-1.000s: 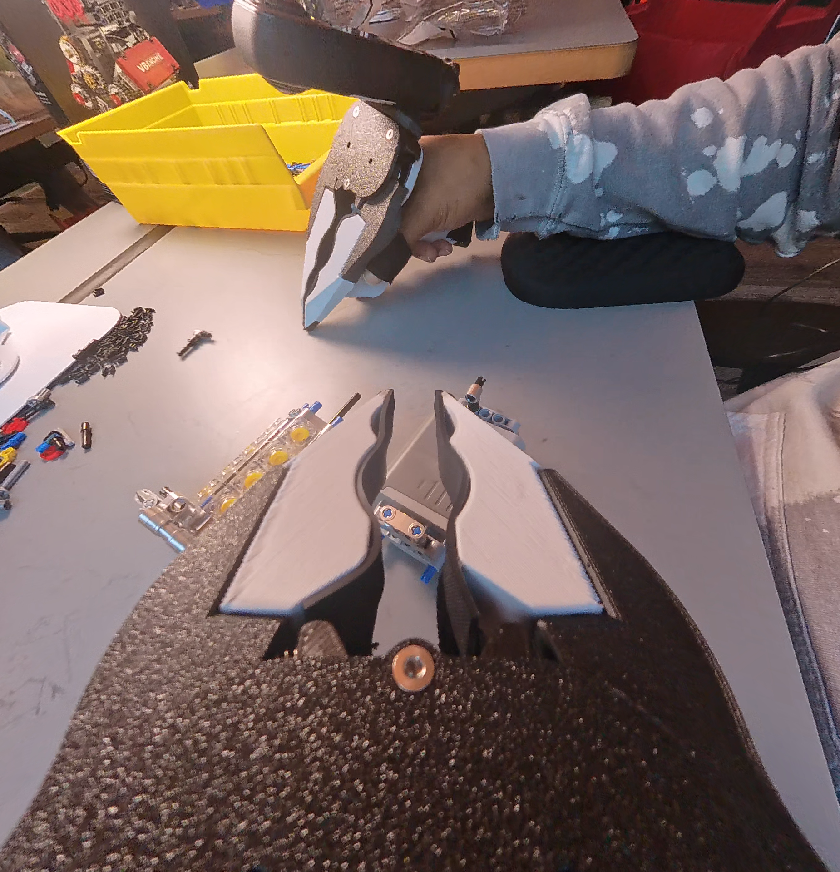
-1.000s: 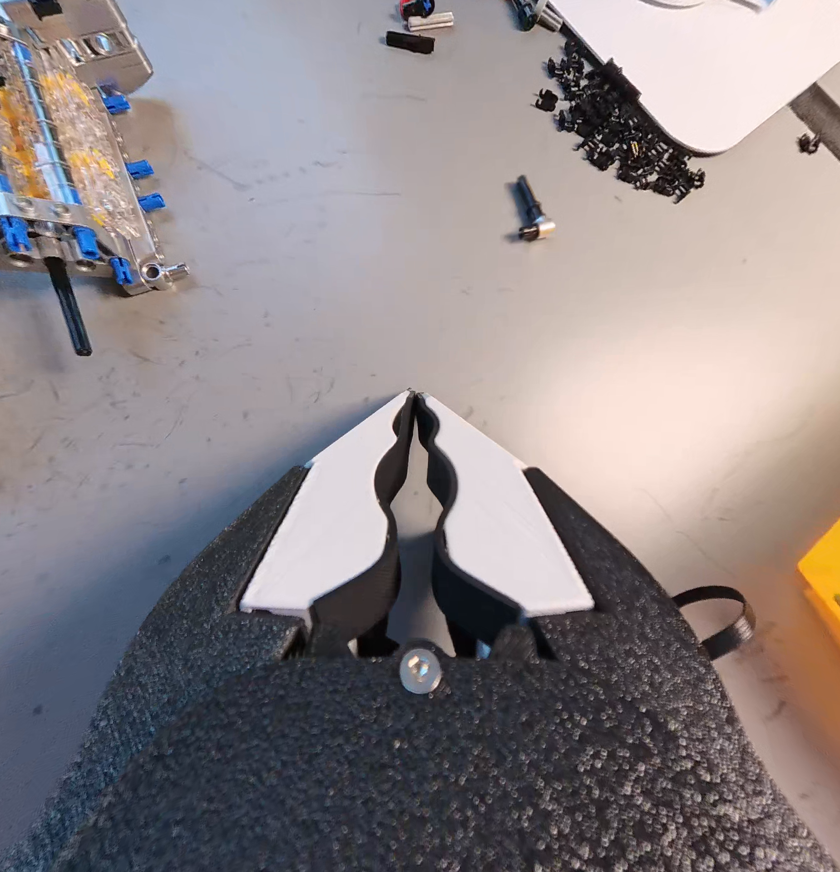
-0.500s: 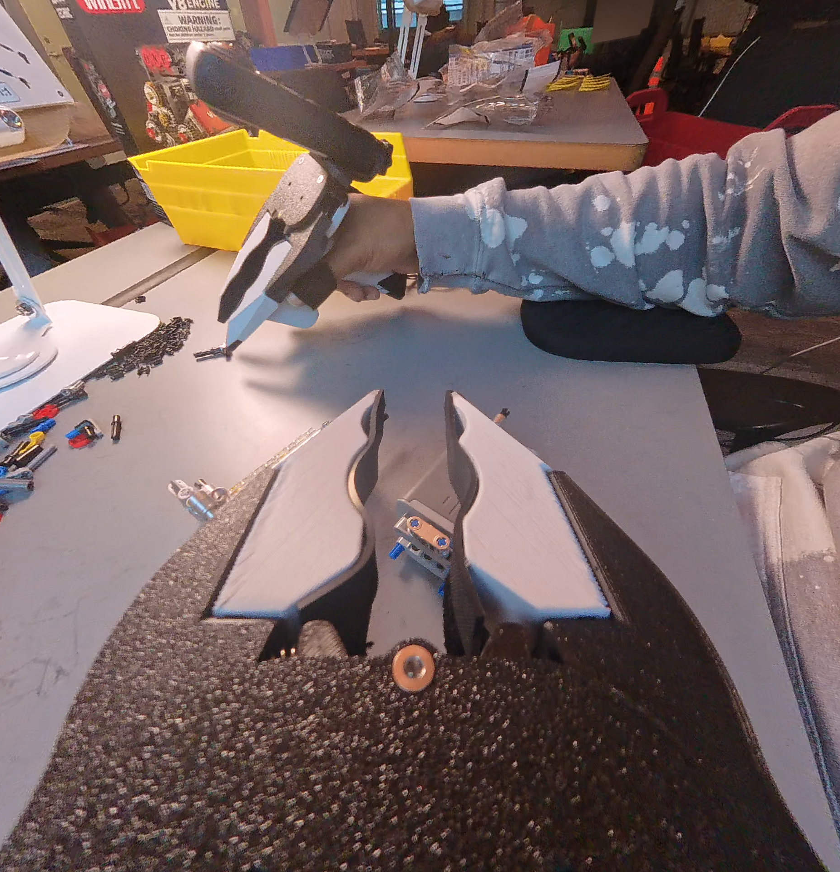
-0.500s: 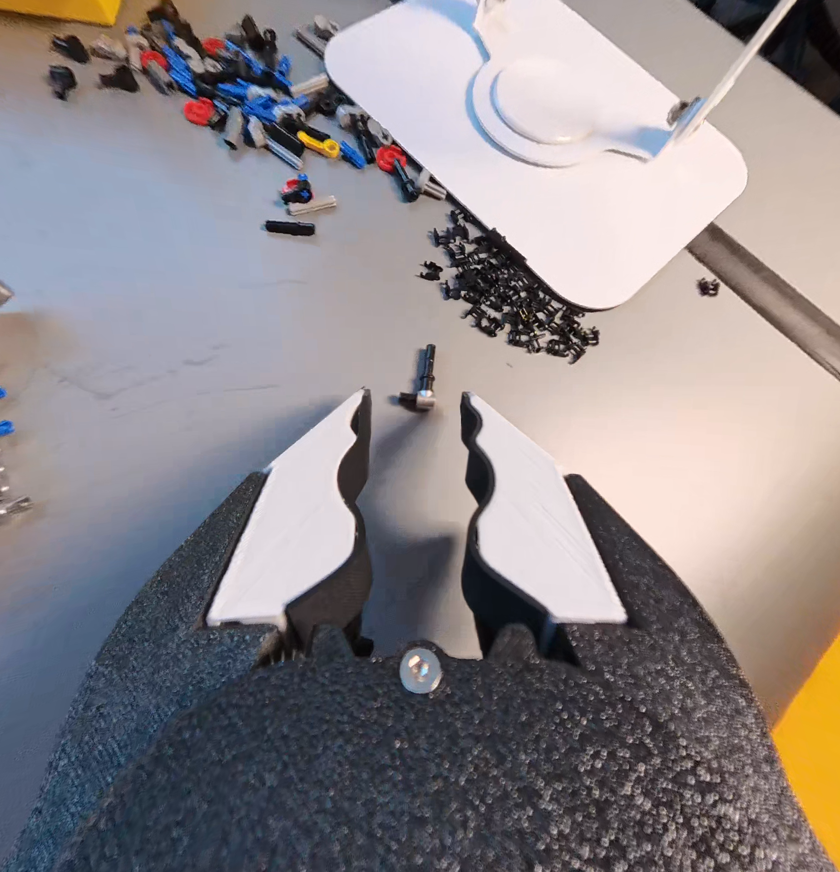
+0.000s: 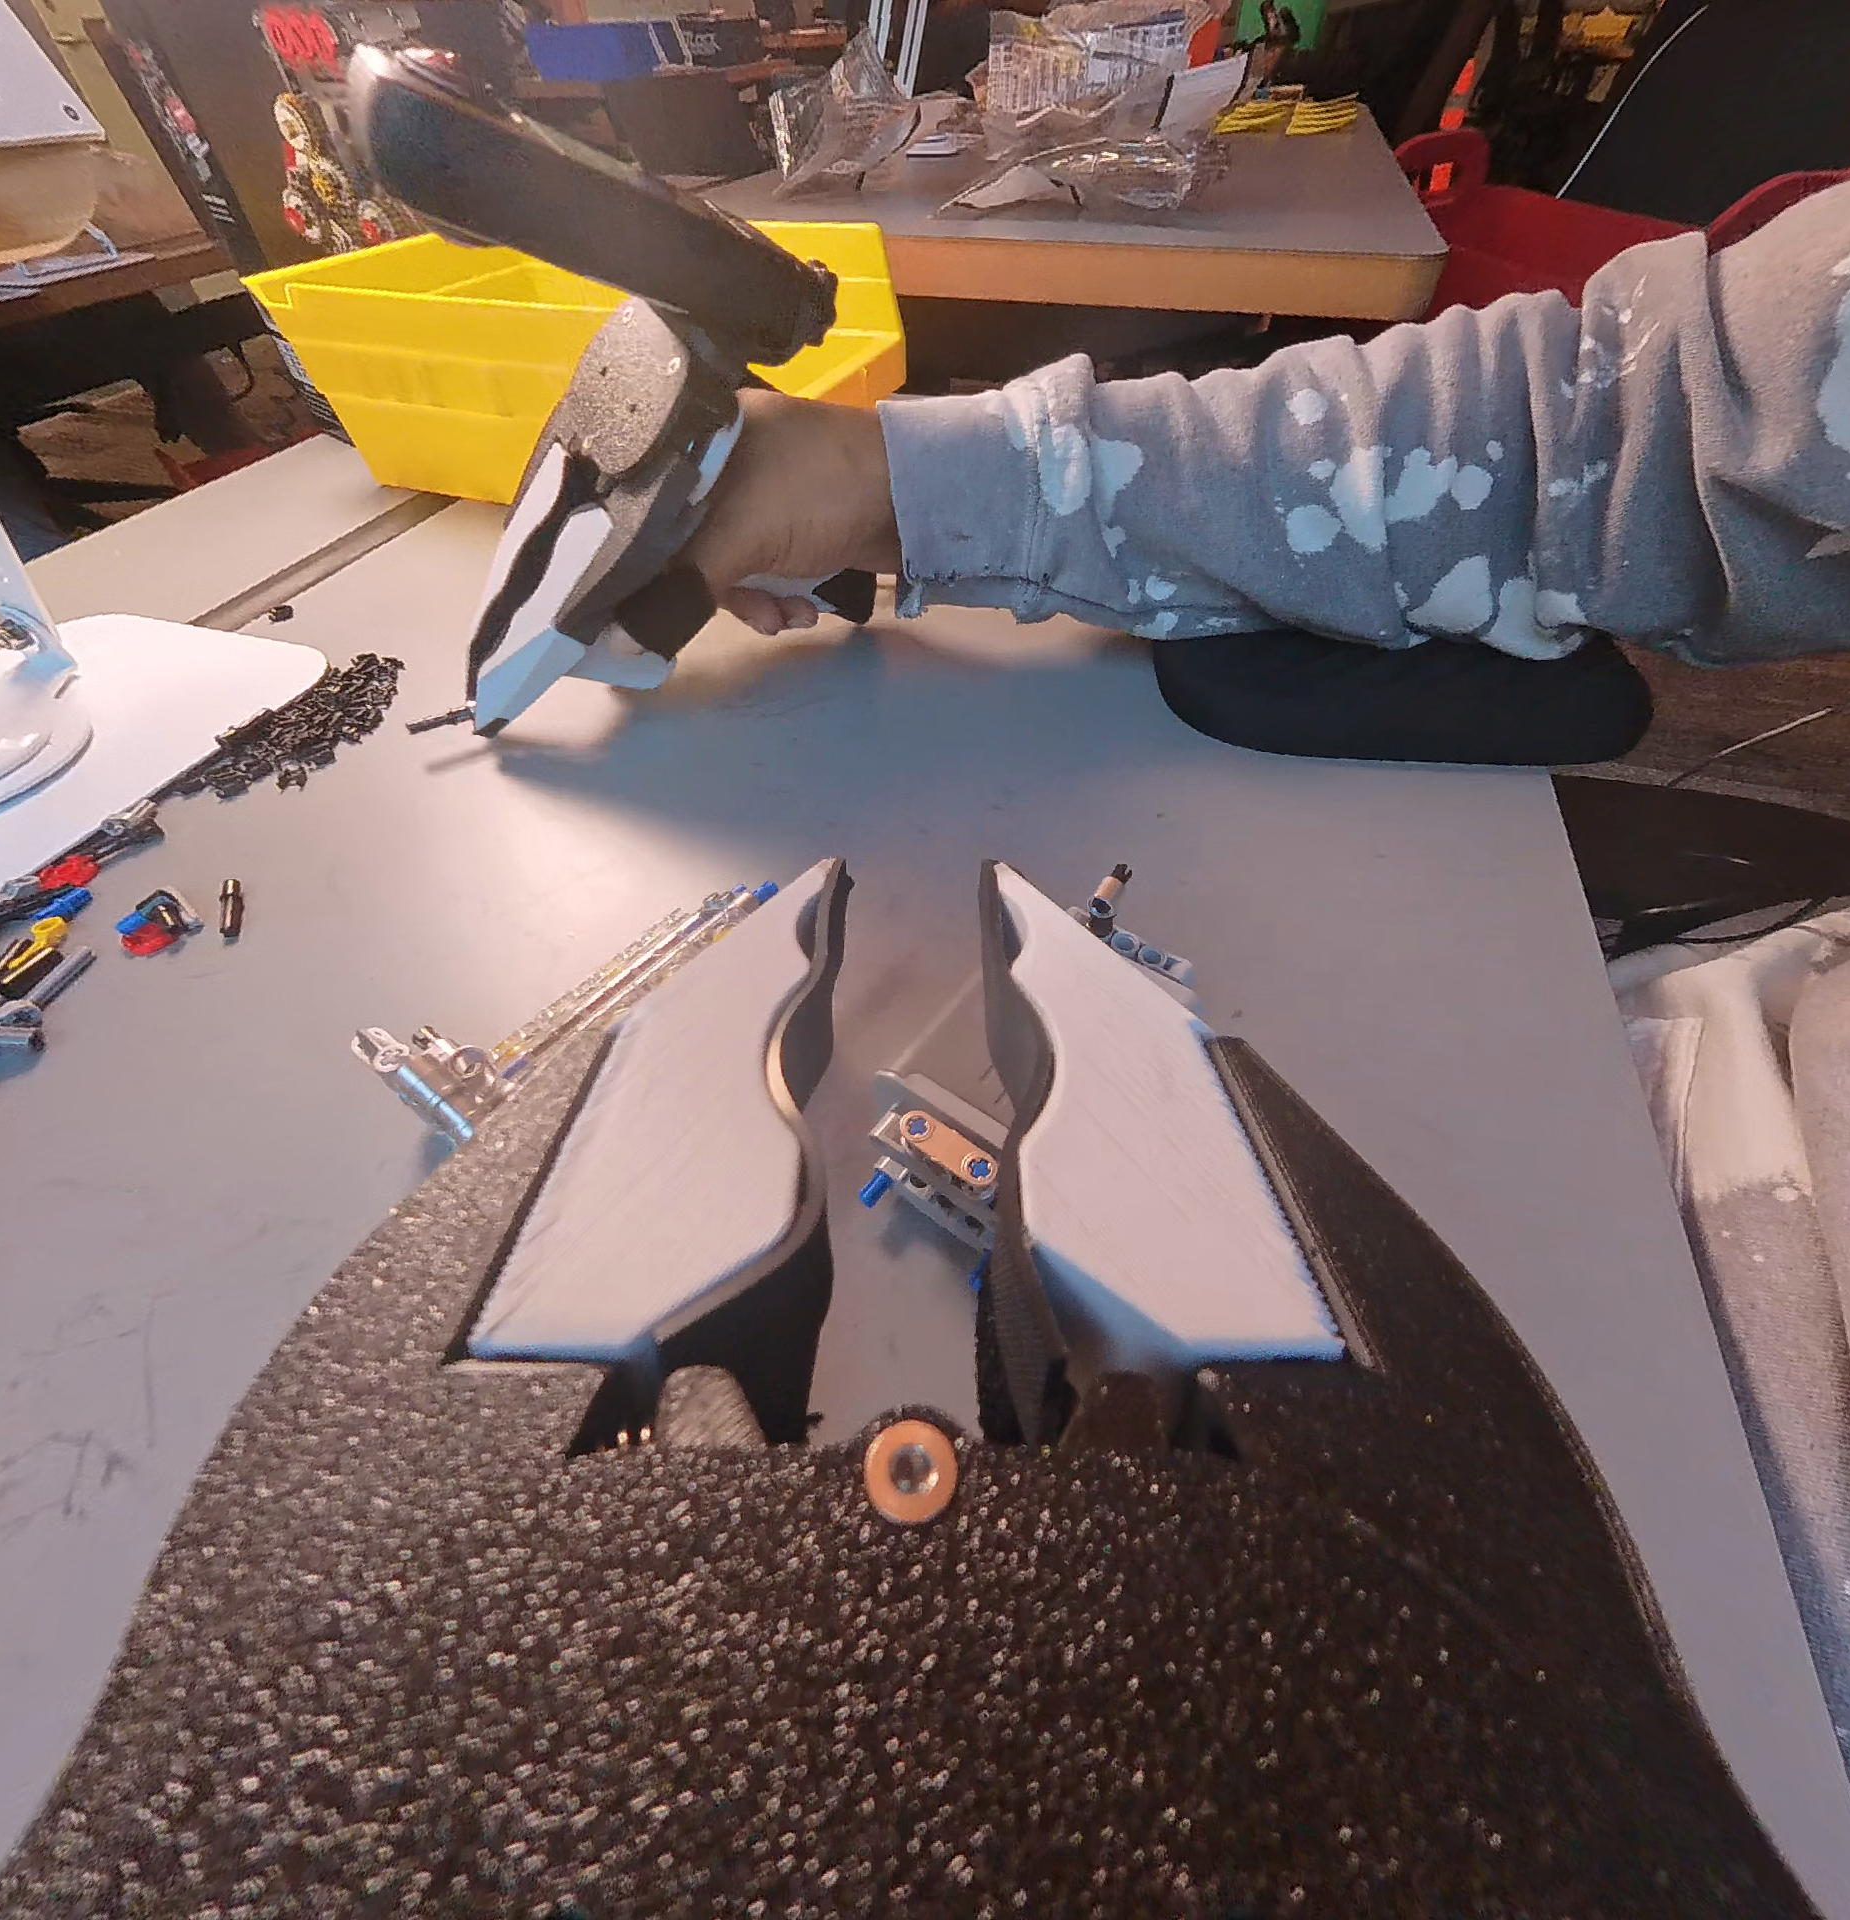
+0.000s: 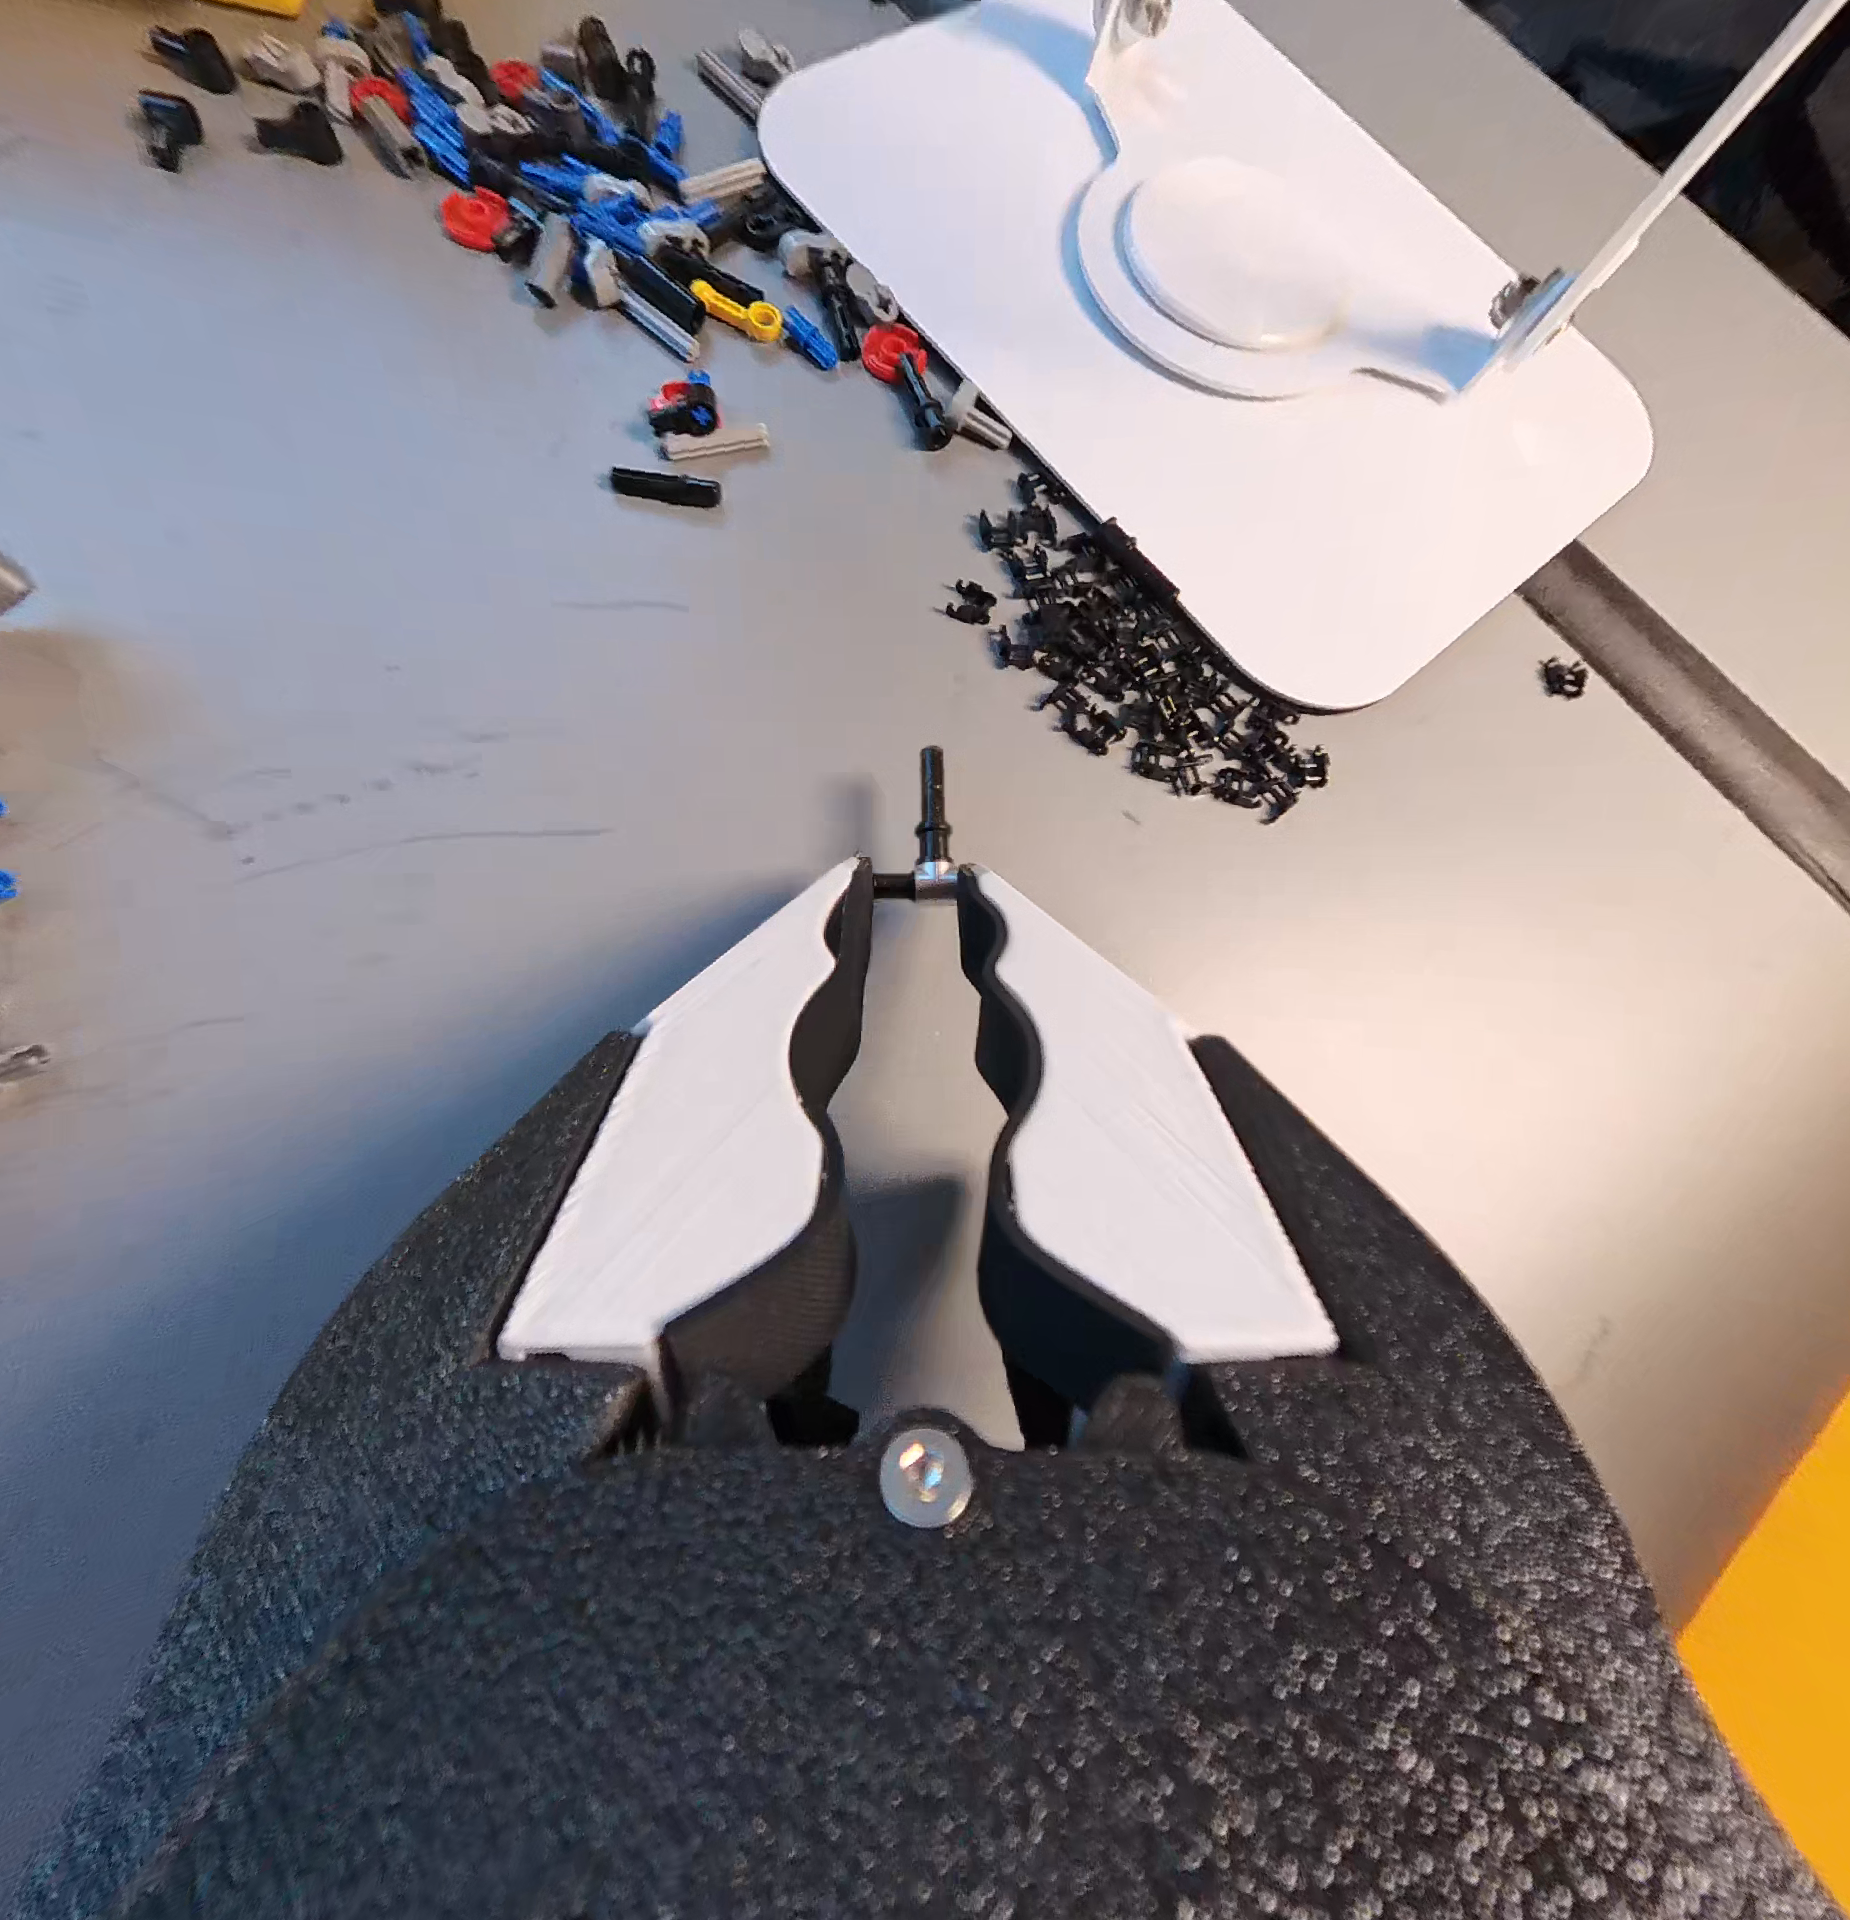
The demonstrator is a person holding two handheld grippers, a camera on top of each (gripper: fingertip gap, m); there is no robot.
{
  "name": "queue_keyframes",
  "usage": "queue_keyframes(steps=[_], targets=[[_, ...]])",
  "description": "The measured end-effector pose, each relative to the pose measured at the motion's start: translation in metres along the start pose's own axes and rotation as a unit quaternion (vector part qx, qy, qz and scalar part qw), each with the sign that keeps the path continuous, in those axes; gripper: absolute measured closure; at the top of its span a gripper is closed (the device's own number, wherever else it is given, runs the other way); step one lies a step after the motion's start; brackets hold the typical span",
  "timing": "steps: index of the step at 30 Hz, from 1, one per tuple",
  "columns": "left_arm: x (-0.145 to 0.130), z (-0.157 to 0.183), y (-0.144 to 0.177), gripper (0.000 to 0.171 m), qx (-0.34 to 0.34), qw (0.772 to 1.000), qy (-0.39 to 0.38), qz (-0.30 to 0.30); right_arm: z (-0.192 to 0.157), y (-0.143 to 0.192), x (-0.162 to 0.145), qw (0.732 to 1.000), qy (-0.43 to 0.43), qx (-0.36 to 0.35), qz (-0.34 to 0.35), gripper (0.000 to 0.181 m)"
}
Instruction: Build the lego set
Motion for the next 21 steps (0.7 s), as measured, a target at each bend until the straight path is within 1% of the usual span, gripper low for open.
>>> queue_keyframes(steps=[2,5,8,10,13,15,18,21], targets=[[0.001,-0.001,0.001,0.148,0.003,1.0,-0.001,0.003,-0.008,0.013,0.005,0.999,0.02,0.013,0.022,0.166],[0.003,-0.003,0.003,0.148,0.011,1.0,0.001,0.006,-0.041,0.045,0.019,0.99,0.09,0.063,0.091,0.166],[0.007,-0.007,0.005,0.148,0.017,0.999,0.021,0.022,-0.09,0.084,0.02,0.964,0.185,0.107,0.156,0.166],[0.011,-0.009,0.006,0.148,0.011,0.998,0.053,0.042,-0.122,0.106,0.013,0.944,0.251,0.117,0.177,0.166],[0.014,-0.009,0.006,0.148,-0.017,0.993,0.099,0.064,-0.163,0.128,-0.002,0.916,0.335,0.123,0.181,0.167],[0.016,-0.002,0.004,0.148,-0.048,0.99,0.113,0.07,-0.185,0.138,-0.011,0.896,0.387,0.123,0.178,0.166],[0.016,0.011,-0.001,0.148,-0.09,0.988,0.11,0.059,-0.206,0.147,-0.019,0.868,0.452,0.113,0.174,0.166],[0.016,0.023,-0.004,0.156,-0.116,0.987,0.096,0.048,-0.215,0.15,-0.026,0.842,0.507,0.092,0.159,0.166]])
Point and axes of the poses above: each gripper's, where its closed fingertips meet, y back along the fingers, x out of its top, z = x × y across the jaws, the point moved 3 cm from there along y, back along the fingers, and after that the axes turned 11 degrees about -y, right-handed, at the moved point
